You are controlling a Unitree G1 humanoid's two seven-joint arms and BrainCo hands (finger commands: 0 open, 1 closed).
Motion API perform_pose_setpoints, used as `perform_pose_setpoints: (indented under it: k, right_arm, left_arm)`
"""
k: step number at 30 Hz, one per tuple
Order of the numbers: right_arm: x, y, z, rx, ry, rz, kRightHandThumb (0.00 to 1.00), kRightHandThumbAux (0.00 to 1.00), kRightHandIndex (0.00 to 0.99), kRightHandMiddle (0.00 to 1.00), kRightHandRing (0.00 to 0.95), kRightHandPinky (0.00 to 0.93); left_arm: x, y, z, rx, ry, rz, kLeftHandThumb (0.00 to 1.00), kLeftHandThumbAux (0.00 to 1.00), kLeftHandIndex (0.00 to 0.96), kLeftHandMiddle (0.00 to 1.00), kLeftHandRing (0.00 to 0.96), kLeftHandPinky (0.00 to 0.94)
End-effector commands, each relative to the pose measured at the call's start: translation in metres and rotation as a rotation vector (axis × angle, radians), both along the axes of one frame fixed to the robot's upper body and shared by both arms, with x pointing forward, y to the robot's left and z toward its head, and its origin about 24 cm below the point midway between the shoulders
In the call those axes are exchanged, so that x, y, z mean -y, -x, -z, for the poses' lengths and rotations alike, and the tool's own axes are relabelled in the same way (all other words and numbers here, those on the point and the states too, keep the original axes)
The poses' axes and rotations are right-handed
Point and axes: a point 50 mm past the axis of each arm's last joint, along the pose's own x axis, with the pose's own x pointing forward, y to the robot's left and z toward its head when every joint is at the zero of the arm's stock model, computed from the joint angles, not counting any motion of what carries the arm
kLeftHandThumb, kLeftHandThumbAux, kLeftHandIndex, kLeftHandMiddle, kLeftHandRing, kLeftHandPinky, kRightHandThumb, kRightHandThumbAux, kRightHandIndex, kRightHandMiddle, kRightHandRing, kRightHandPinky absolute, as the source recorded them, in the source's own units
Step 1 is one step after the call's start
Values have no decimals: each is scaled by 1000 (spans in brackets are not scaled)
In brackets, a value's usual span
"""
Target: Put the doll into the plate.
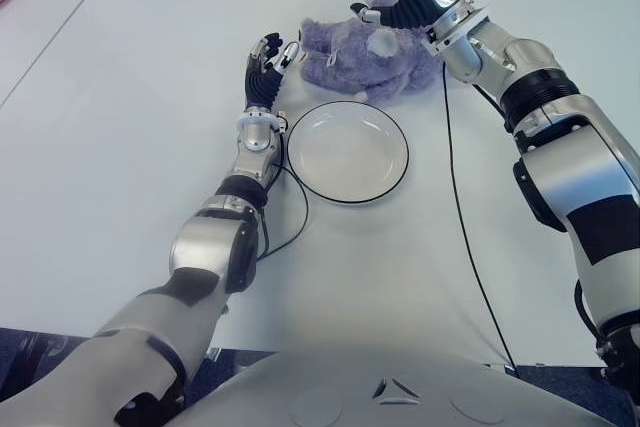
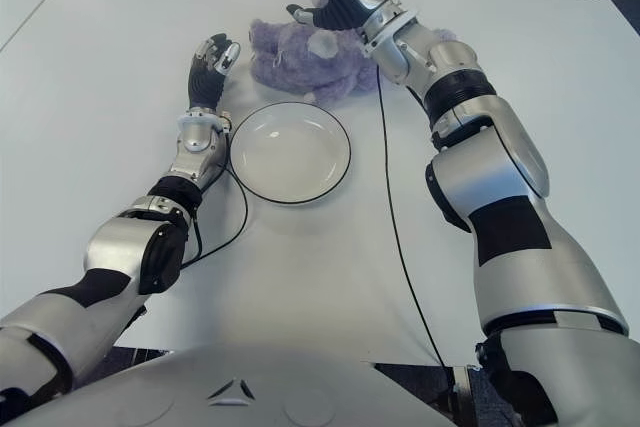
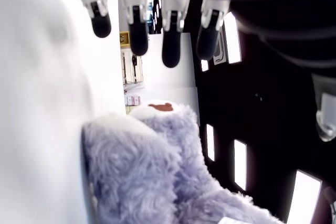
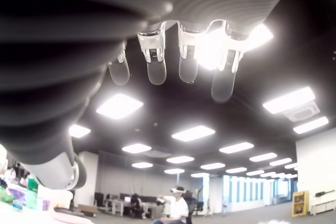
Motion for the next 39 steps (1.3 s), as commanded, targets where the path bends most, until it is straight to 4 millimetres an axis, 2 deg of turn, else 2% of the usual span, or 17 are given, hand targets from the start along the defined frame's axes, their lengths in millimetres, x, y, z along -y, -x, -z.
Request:
perform_pose_setpoints:
  k: [1,5,12,26,32,39]
  right_arm:
    - [13,7,3,19,85,-29,333,610,0,0,0,49]
    - [18,13,11,31,78,-40,301,596,0,0,0,10]
    - [21,19,27,-22,80,-41,291,594,0,0,0,8]
    - [32,25,38,-73,127,-40,295,597,0,0,0,17]
    - [49,28,60,-127,138,0,303,596,0,0,0,16]
    - [52,28,76,-178,119,35,302,594,0,0,0,7]
  left_arm:
    - [3,86,126,-541,-41,-15,0,452,199,205,144,15]
    - [3,86,126,-546,-33,-17,0,440,204,201,142,13]
    - [3,85,125,-530,-40,-22,0,435,212,204,145,4]
    - [3,85,125,-534,-47,-21,0,447,221,210,153,20]
    - [2,87,127,-536,-48,-26,0,443,219,212,155,35]
    - [3,87,126,-516,-47,-20,0,424,217,204,149,6]
